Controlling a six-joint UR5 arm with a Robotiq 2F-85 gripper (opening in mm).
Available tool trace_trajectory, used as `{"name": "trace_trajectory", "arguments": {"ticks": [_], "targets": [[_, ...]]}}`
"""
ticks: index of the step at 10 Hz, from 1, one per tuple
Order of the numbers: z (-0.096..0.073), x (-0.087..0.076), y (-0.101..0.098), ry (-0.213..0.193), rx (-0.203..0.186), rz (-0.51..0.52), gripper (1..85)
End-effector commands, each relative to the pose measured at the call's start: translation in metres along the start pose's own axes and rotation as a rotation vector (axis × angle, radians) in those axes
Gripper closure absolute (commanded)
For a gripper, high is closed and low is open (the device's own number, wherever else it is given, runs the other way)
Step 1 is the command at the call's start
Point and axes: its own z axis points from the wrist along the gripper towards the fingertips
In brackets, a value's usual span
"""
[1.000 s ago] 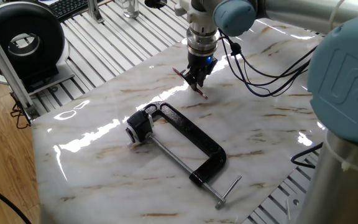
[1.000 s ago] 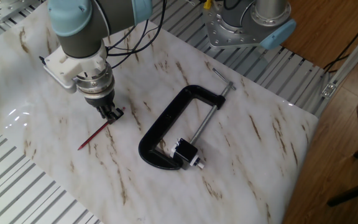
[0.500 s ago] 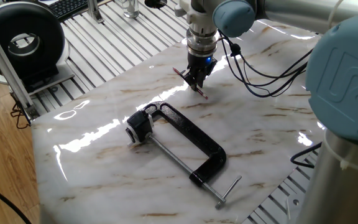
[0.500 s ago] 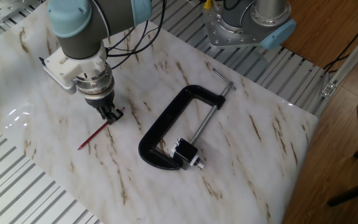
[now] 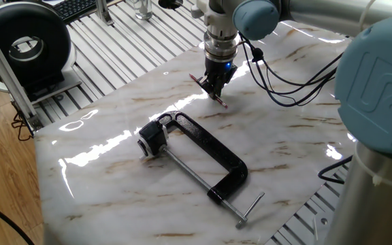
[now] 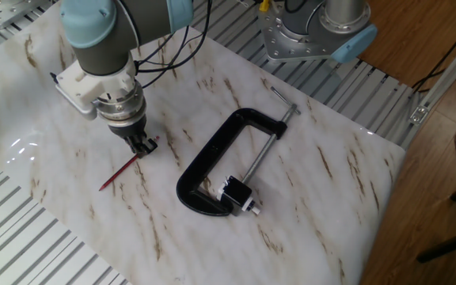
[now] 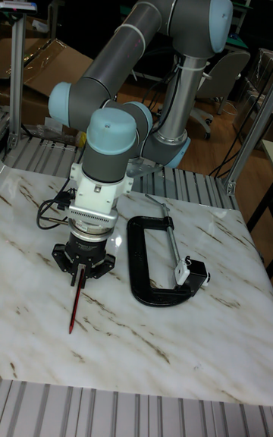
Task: Insert the pencil into the pencil sharpener
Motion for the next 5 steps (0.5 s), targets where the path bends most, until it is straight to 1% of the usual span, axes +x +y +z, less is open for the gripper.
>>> {"name": "trace_trajectory", "arguments": {"ticks": [1, 2, 3, 4, 5], "targets": [[0.002, 0.0, 0.004, 0.002, -0.007, 0.032, 72.7], [0.002, 0.0, 0.004, -0.003, -0.015, 0.027, 72.7], [0.0, 0.0, 0.002, -0.002, -0.01, 0.026, 75.3], [-0.007, 0.002, 0.001, 0.009, -0.009, 0.023, 78.0], [-0.016, 0.007, -0.001, 0.028, 0.003, 0.017, 83.7]]}}
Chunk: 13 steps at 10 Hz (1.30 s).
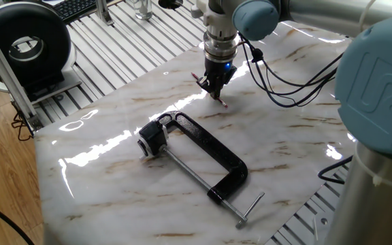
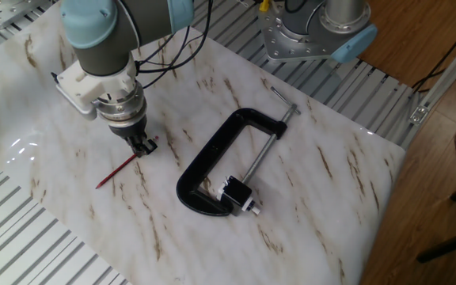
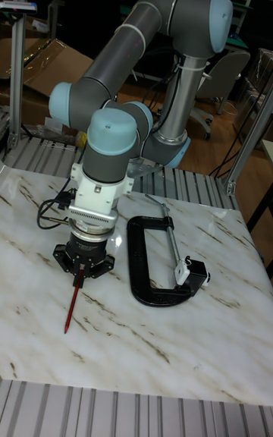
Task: Insert the pencil into the pencil sharpener
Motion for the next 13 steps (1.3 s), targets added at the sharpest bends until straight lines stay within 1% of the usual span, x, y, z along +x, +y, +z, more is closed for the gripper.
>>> {"name": "trace_trajectory", "arguments": {"ticks": [1, 2, 3, 4, 5, 6, 7, 8, 9, 10, 11, 12, 13], "targets": [[-0.017, 0.007, -0.003, 0.02, 0.003, -0.024, 84.7], [-0.019, 0.01, -0.004, 0.025, 0.011, -0.059, 84.7], [-0.024, 0.012, -0.011, 0.031, 0.042, -0.131, 84.7], [-0.032, 0.021, -0.006, 0.052, 0.025, -0.223, 84.7], [-0.045, 0.027, 0.0, 0.065, 0.023, -0.327, 84.7], [-0.059, 0.024, -0.02, 0.062, 0.131, -0.493, 84.7], [-0.068, 0.026, -0.011, 0.057, 0.129, -0.615, 84.7], [-0.074, 0.035, 0.008, 0.073, 0.081, -0.682, 84.7], [-0.078, 0.034, 0.015, 0.07, 0.077, -0.844, 84.7], [-0.078, 0.049, 0.04, 0.08, -0.021, -0.934, 84.7], [-0.078, 0.048, 0.048, 0.062, -0.026, -1.007, 84.7], [-0.078, 0.043, 0.054, 0.041, -0.017, -1.078, 84.7], [-0.079, 0.039, 0.058, 0.019, 0.01, -1.141, 84.7]]}}
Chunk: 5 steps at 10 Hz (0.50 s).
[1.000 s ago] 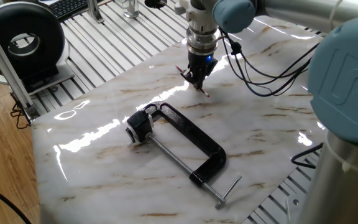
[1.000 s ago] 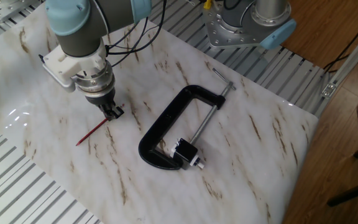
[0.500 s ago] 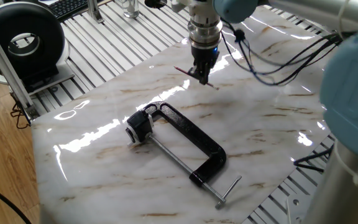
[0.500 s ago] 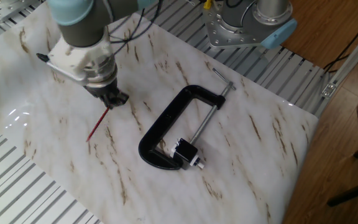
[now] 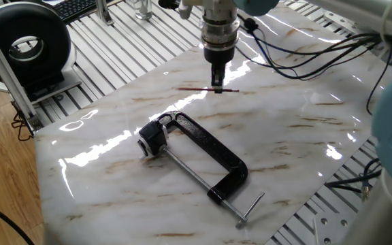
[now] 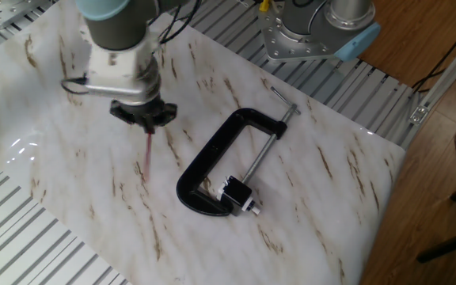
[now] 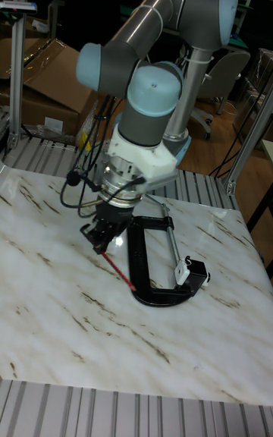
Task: Insert the pencil into the pencil sharpener
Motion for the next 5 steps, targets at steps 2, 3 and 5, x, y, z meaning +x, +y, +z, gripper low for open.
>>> {"name": "trace_trajectory", "arguments": {"ticks": [2, 3, 5], "targets": [[-0.009, -0.029, 0.001, -0.066, 0.07, -0.324, 84.7], [-0.009, -0.034, -0.007, -0.068, 0.111, -0.387, 84.7], [-0.006, -0.043, -0.007, -0.086, 0.117, -0.541, 84.7]]}}
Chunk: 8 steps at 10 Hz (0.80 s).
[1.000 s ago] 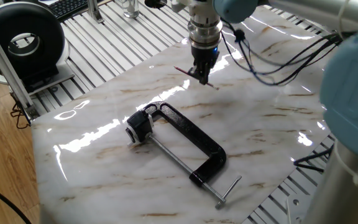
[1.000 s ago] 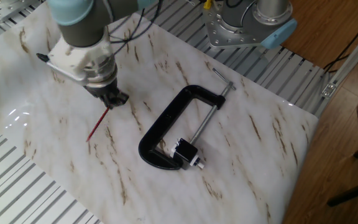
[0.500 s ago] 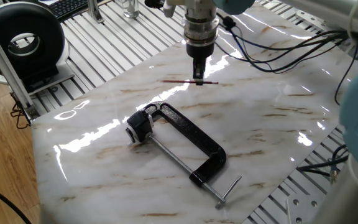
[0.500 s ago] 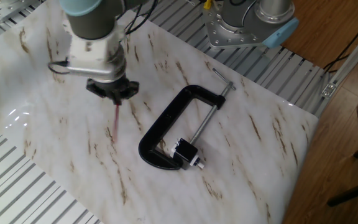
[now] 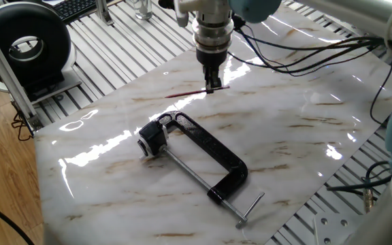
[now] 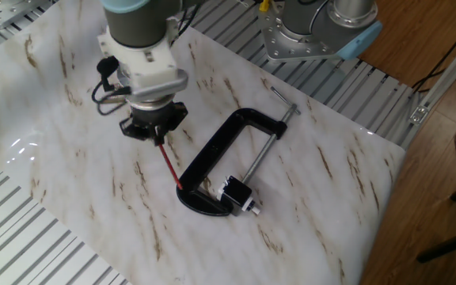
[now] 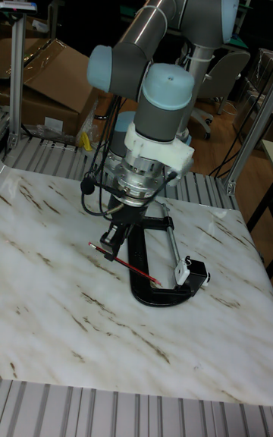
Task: Insert the pencil into the pencil sharpener
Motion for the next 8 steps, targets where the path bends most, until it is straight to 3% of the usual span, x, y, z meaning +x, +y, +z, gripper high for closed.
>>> {"name": "trace_trajectory", "arguments": {"ticks": [1, 5, 8], "targets": [[0.001, -0.013, -0.007, -0.033, 0.028, -0.218, 84.7], [0.006, -0.021, -0.01, -0.029, 0.057, -0.317, 84.7], [0.004, -0.016, 0.009, -0.055, 0.002, -0.327, 84.7]]}}
